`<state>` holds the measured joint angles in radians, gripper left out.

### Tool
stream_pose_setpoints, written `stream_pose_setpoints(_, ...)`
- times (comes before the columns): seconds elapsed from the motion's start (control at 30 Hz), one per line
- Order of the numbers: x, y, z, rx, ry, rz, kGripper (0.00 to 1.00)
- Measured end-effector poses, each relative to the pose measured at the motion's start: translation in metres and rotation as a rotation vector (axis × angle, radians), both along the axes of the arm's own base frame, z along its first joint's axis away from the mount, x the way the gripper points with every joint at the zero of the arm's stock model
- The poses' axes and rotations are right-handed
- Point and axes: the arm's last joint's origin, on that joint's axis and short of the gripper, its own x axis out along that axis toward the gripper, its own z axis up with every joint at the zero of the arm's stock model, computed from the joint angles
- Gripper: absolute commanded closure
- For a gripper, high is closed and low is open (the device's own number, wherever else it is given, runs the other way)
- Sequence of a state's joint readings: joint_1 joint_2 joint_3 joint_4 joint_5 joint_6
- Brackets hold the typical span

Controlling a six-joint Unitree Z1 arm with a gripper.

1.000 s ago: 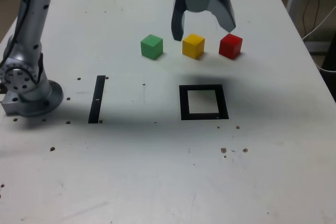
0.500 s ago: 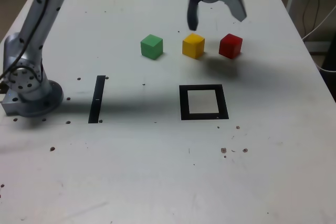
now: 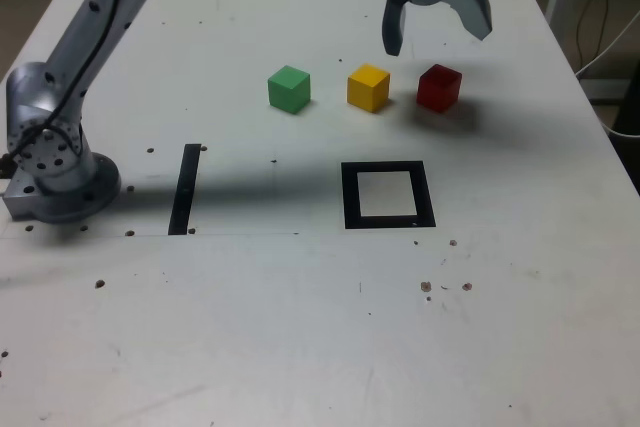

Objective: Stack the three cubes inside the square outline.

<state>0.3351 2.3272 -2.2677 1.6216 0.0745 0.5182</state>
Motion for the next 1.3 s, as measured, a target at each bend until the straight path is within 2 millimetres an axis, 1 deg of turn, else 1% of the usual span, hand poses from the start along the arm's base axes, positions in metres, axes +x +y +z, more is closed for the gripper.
stream_pose_setpoints(0.2, 0.007, 0.003, -0.012, -0.003, 0.016, -0.010, 0.00)
stream_pose_setpoints(0.5, 0.013, 0.002, -0.023, -0.008, 0.039, -0.035, 0.01)
stream_pose_setpoints(0.8, 0.014, -0.001, -0.025, -0.008, 0.043, -0.098, 0.01)
stream_pose_setpoints(0.9, 0.015, -0.001, -0.025, -0.014, 0.042, -0.148, 0.01)
stream_pose_setpoints(1.1, 0.017, -0.002, -0.024, -0.057, 0.018, -0.306, 0.01)
stream_pose_setpoints(1.3, 0.020, -0.002, -0.022, -0.068, -0.007, -0.397, 0.01)
